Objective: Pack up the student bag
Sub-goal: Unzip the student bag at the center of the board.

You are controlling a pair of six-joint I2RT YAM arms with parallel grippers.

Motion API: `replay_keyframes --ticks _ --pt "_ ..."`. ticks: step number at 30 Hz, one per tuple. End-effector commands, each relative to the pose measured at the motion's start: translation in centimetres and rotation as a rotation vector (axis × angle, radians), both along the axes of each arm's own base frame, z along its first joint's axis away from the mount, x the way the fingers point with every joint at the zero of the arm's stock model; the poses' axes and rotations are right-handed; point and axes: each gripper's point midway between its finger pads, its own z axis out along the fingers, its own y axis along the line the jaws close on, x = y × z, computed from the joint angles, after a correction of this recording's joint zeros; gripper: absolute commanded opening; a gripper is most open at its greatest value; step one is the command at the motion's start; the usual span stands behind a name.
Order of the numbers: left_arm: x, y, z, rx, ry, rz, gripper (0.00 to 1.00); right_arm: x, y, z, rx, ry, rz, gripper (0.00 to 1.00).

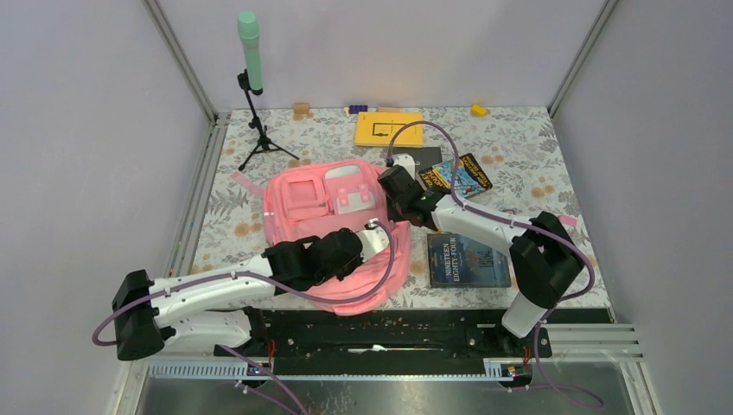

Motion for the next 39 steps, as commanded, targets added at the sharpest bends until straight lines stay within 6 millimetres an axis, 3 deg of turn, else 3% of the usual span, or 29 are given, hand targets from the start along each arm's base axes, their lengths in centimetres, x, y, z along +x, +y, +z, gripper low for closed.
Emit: replay_keyframes --ticks 1,5,11,27,39 --pt "3.5 1.9 3.8 -0.043 -0.146 0.258 0.0 -1.4 -4.3 1.2 -0.114 -0.009 -0.072 0.0" --pt "4.0 1.4 4.1 -0.151 -0.136 0.37 0.0 -2.3 -4.2 0.9 -0.076 0.023 -0.085 0.0" --pt "5.3 2.4 4.3 -0.202 -0.198 0.535 0.0 -3.9 -5.2 0.4 -0.09 0.071 -0.077 0.0" --pt "6.6 1.2 4.6 -0.277 -0.212 0.593 0.0 -6.1 -4.7 0.4 -0.038 0.155 -0.029 0.0" --pt "7.7 -1.5 4.4 -0.4 -0.145 0.606 0.0 -6.9 -4.9 1.6 0.028 0.142 -0.053 0.0"
